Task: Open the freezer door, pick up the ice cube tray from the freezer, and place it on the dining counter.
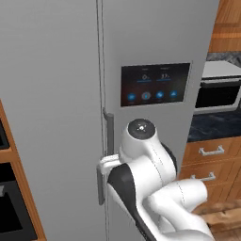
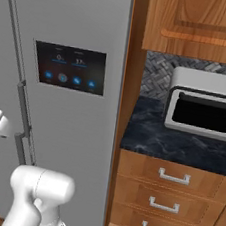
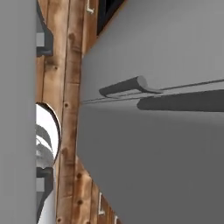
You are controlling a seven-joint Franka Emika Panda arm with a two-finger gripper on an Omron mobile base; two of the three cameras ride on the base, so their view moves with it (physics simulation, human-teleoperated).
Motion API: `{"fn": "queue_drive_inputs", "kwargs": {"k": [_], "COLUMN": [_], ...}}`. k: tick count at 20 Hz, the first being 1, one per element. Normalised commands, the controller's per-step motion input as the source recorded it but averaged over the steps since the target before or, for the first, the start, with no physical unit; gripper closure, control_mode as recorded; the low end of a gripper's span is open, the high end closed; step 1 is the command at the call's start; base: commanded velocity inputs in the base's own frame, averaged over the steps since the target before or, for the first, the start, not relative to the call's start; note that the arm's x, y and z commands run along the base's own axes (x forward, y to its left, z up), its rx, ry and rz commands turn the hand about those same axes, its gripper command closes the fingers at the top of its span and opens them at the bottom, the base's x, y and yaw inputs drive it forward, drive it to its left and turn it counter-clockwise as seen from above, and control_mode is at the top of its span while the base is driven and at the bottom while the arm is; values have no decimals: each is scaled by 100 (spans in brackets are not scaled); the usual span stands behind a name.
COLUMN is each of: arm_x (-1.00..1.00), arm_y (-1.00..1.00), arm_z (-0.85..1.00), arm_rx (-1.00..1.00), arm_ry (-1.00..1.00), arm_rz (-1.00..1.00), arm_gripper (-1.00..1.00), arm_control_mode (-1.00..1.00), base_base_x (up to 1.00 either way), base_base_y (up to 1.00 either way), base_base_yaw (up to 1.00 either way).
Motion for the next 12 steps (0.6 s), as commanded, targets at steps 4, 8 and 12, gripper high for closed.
{"fn": "queue_drive_inputs", "kwargs": {"k": [4,8,12], "arm_x": [6,2,34], "arm_y": [64,12,0], "arm_z": [-7,-24,-29], "arm_rx": [10,21,21], "arm_ry": [-49,-38,-38], "arm_rz": [4,0,-1], "arm_gripper": [-100,-100,-100], "arm_control_mode": [-100,-100,-100], "base_base_x": [0,0,0], "base_base_y": [0,0,0], "base_base_yaw": [0,0,0]}}
